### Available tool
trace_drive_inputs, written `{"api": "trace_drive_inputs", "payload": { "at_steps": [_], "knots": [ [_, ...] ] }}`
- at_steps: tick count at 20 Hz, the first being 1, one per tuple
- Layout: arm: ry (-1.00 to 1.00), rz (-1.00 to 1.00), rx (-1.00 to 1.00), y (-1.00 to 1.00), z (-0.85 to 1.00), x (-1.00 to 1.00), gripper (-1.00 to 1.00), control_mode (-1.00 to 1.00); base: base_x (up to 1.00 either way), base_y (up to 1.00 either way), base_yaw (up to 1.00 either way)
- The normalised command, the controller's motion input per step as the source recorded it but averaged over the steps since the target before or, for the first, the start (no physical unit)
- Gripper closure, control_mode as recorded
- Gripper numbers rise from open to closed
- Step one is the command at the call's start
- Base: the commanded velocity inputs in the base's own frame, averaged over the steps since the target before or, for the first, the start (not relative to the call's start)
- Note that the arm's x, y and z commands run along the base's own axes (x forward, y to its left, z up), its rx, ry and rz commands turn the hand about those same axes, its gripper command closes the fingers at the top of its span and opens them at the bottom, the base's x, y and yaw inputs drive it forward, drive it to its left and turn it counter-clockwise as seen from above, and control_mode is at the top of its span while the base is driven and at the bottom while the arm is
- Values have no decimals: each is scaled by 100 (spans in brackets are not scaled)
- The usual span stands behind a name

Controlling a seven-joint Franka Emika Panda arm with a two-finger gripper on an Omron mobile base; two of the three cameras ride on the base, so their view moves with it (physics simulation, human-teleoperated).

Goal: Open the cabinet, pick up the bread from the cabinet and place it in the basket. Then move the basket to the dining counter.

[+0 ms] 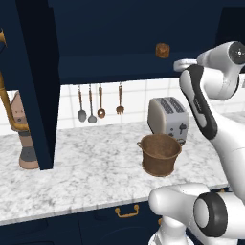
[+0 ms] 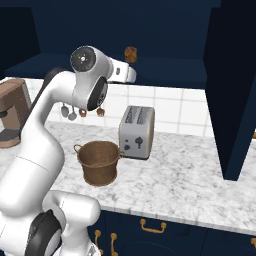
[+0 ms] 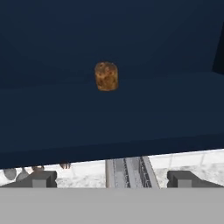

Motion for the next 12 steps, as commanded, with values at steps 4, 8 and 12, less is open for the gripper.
{"api": "trace_drive_inputs", "payload": {
  "at_steps": [4,8,12],
  "knots": [
    [0,0,0,0,43,57,-100,-100,0,0,0],
    [0,0,0,0,41,54,-100,-100,0,0,0],
    [0,0,0,0,4,57,-100,-100,0,0,0]
  ]
}}
